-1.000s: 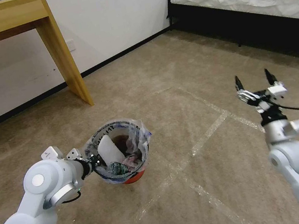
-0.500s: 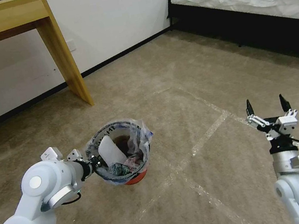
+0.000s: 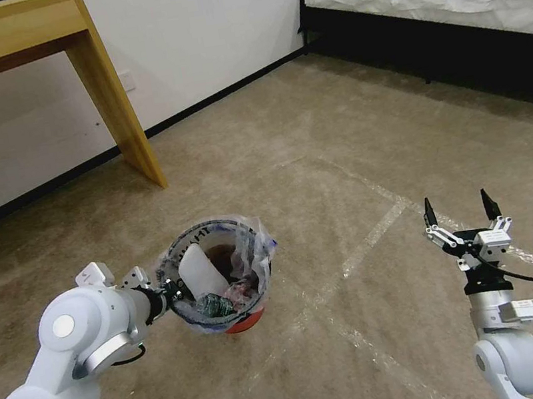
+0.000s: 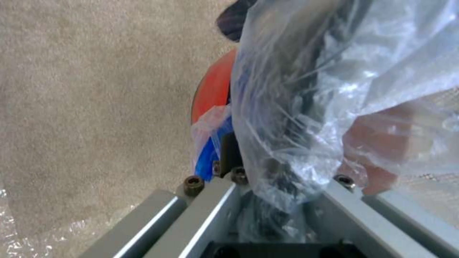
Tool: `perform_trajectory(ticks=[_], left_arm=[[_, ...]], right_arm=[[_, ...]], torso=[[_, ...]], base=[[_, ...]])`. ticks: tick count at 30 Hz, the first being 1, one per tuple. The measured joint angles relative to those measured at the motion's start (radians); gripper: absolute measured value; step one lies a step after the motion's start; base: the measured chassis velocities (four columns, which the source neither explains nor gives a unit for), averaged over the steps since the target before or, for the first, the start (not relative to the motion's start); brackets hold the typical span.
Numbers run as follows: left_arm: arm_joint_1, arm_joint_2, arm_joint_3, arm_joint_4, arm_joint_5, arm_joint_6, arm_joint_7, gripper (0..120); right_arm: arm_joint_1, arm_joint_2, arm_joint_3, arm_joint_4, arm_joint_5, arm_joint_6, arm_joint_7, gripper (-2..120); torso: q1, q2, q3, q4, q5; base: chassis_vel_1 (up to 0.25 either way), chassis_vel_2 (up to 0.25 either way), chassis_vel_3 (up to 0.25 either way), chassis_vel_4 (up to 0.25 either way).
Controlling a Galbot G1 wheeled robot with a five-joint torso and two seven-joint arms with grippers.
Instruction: Pick up the trash bin and place the garbage on the floor into it.
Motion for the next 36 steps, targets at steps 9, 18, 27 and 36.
perform_trajectory(ticks=[9, 18, 27, 36], left_arm=[[0.010, -0.018, -0.001, 0.027, -0.027, -0.004, -0.028, 0], [0.033, -0.032, -0.008, 0.051, -0.033, -0.004, -0.045, 0], [0.053, -0.050, -0.004, 0.091, -0.018, -0.002, -0.046, 0], [0.066, -0.057, 0.001, 0.136, 0.017, 0.005, -0.023, 0]], right_arm=[[0.003, 0.016, -0.021, -0.019, -0.013, 0.037, -0.010, 100], [0.001, 0.042, -0.026, -0.031, -0.026, 0.062, -0.038, 100], [-0.010, 0.051, -0.017, -0.035, -0.027, 0.084, -0.051, 100], [-0.014, 0.058, -0.013, -0.037, -0.026, 0.090, -0.060, 100]], torso=[[0.000, 0.000, 0.000, 0.0000, -0.0001], [0.000, 0.000, 0.000, 0.0000, -0.0001], [0.000, 0.000, 0.000, 0.0000, -0.0001], [0.000, 0.000, 0.000, 0.0000, -0.0001]], base=[[0.000, 0.000, 0.000, 0.000], [0.000, 0.000, 0.000, 0.000], [0.000, 0.000, 0.000, 0.000], [0.000, 0.000, 0.000, 0.000]])
